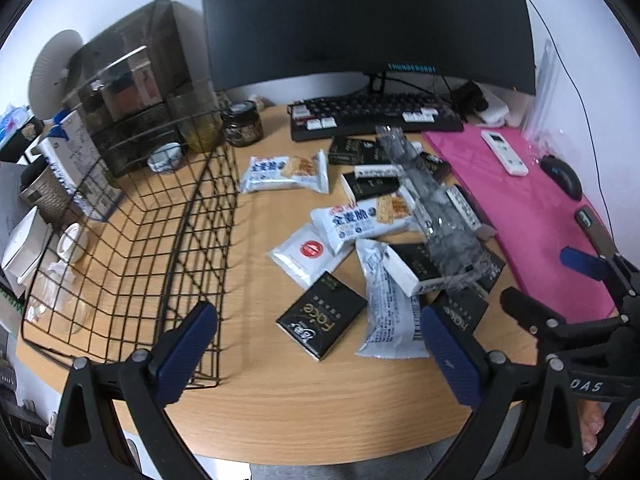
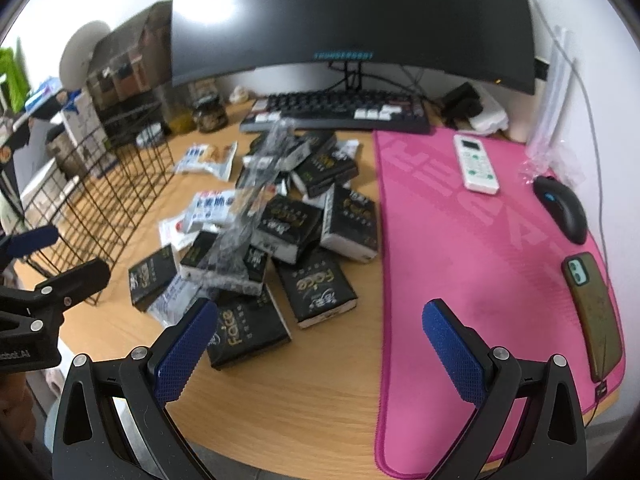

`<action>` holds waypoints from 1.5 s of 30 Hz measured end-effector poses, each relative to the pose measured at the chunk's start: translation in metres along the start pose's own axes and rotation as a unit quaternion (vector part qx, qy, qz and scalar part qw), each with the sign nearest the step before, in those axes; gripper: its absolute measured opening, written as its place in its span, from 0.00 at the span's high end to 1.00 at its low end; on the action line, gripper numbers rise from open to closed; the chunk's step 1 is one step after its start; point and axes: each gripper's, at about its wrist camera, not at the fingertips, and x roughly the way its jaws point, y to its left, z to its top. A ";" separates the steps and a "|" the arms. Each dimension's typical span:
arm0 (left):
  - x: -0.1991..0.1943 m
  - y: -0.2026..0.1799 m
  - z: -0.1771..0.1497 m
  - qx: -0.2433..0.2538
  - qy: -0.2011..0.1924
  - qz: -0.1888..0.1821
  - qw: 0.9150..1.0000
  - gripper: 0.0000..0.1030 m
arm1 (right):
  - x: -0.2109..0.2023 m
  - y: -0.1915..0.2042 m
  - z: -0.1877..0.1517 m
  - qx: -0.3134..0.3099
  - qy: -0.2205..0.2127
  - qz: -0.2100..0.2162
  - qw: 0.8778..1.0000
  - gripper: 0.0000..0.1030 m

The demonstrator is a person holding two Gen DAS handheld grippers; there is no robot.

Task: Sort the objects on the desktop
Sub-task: 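Grasp a black Face tissue pack with the right gripper, then grasp a white snack bar with the left gripper while the right gripper holds the tissue pack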

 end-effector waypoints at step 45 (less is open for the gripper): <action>0.048 -0.046 -0.007 0.078 0.020 -0.007 0.997 0.05 | 0.029 -0.044 -0.006 -0.042 0.071 -0.005 0.997 0.37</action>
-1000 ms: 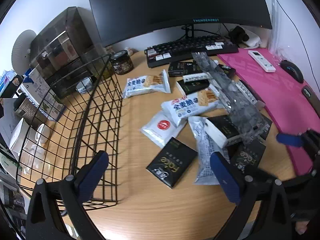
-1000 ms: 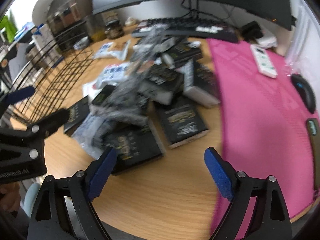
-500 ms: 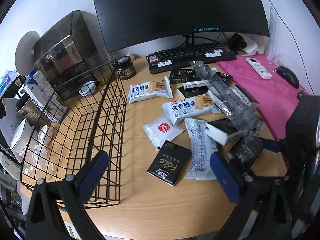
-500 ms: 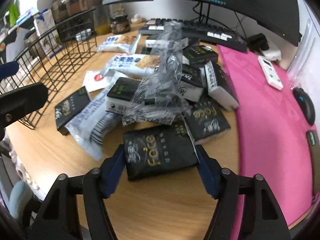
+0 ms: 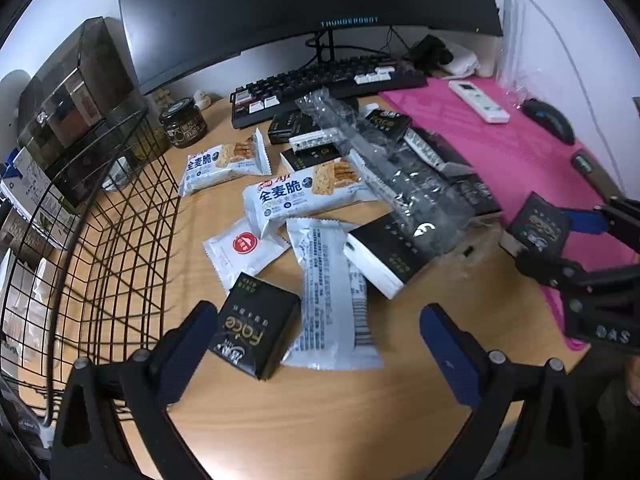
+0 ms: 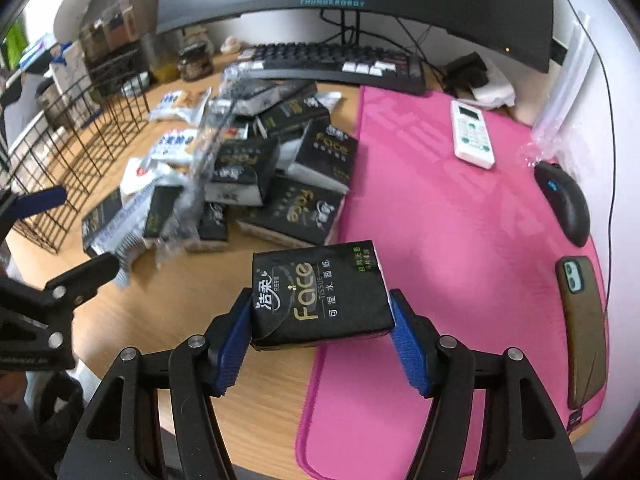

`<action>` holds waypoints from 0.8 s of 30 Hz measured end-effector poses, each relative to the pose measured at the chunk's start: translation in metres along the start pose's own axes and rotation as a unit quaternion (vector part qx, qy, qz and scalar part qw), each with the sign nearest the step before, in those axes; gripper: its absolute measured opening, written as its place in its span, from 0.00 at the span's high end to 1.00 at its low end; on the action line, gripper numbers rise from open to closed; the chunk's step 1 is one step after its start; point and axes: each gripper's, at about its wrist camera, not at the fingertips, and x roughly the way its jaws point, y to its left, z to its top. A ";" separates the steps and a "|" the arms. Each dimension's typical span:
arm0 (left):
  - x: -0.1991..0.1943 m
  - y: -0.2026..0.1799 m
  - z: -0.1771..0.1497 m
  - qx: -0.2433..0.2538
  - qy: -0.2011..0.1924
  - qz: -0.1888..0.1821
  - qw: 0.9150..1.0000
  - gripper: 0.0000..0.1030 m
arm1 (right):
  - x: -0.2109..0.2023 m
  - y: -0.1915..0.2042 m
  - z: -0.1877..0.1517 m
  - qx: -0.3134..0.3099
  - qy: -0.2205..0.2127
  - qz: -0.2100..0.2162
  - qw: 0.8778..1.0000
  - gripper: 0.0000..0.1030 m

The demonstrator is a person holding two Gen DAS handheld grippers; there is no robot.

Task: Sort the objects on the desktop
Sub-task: 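Grasp a white snack bar with the left gripper while the right gripper holds the tissue pack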

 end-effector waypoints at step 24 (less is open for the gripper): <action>0.022 -0.015 -0.002 0.045 0.057 -0.054 0.996 0.62 | 0.010 -0.007 -0.010 0.033 0.000 0.023 0.999 0.33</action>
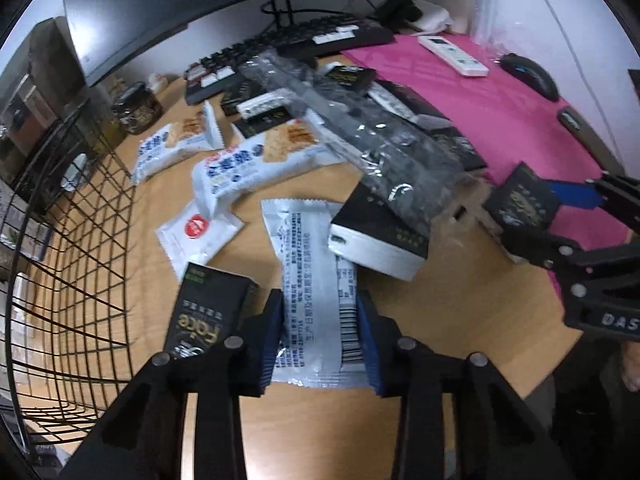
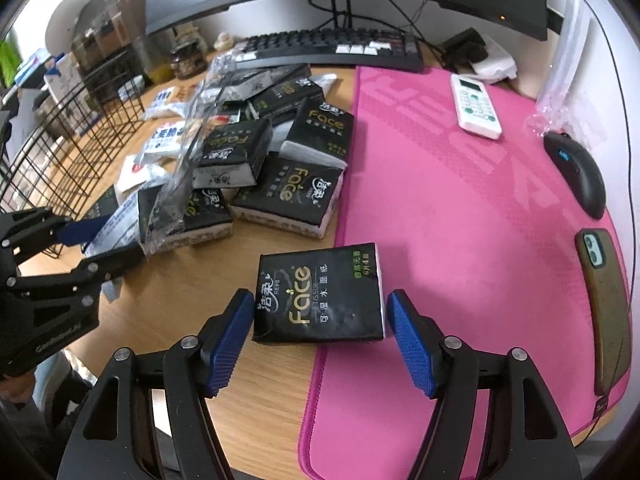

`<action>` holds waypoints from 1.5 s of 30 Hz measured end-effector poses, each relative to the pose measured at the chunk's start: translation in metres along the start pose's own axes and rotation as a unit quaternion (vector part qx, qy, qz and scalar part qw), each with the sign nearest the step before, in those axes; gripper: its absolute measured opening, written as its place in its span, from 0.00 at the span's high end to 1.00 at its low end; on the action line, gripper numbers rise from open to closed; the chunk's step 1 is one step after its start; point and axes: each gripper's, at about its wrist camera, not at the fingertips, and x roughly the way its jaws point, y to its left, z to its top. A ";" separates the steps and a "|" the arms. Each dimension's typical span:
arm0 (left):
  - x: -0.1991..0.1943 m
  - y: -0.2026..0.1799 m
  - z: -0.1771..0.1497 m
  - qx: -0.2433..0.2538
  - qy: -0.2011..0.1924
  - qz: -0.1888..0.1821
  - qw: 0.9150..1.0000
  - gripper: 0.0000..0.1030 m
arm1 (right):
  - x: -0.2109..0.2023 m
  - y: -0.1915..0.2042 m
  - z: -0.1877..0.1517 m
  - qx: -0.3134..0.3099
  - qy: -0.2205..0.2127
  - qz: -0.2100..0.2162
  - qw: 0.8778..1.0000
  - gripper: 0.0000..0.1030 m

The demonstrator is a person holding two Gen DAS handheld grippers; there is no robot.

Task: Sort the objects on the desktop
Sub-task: 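Grasp a white snack bar with the left gripper while the right gripper holds the tissue pack, then carry both items over the wire basket and open both grippers to drop them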

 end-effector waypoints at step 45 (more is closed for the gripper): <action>-0.165 0.100 -0.020 -0.120 -0.186 0.059 0.973 0.62 | -0.092 0.113 0.068 -0.059 -0.129 0.111 0.984 0.39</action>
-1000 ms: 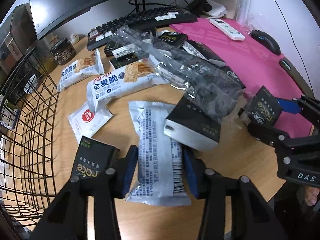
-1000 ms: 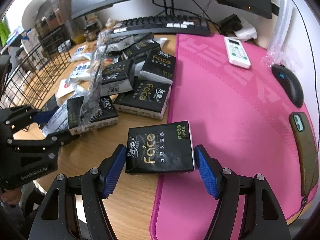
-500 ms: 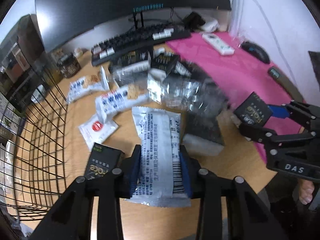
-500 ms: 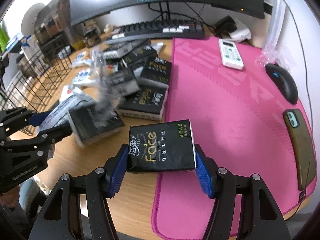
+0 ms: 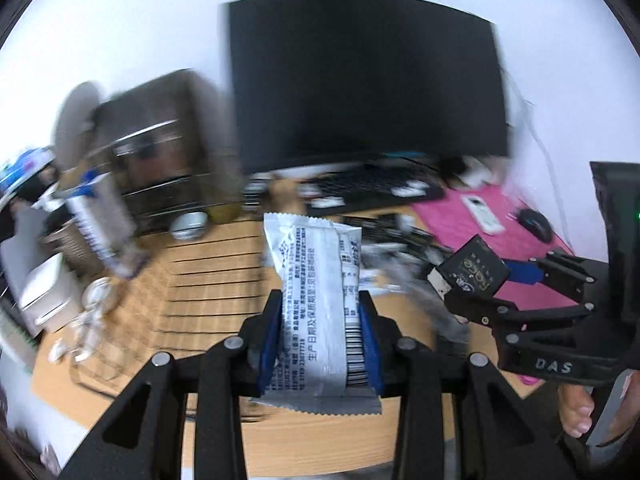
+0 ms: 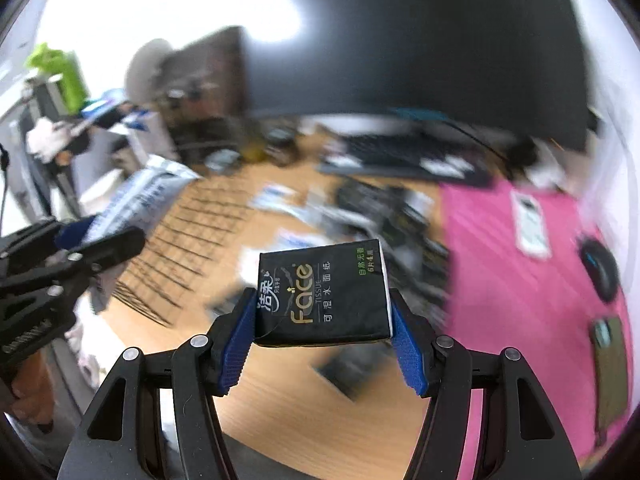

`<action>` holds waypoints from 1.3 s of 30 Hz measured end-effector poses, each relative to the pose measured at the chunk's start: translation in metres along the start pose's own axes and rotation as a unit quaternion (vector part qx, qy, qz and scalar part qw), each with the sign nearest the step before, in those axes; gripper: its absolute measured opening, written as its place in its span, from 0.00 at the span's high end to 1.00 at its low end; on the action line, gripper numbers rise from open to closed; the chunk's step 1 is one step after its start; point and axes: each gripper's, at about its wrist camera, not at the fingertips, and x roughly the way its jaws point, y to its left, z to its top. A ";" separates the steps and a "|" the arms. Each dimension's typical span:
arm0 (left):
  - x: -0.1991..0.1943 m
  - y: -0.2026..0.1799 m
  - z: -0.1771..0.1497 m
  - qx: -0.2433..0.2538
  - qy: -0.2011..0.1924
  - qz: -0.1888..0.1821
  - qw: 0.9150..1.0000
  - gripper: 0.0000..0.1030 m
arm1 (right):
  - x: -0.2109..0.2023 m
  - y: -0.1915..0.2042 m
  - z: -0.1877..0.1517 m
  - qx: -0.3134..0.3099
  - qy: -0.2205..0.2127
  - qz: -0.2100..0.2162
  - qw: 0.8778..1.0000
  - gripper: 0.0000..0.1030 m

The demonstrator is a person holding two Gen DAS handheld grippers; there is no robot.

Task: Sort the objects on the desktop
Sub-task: 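Carry both items over the wire basket and open both grippers to drop them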

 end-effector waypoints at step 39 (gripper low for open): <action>0.015 0.119 -0.022 -0.118 0.033 0.078 0.989 0.36 | 0.074 0.123 0.046 -0.114 0.026 0.071 0.991 0.31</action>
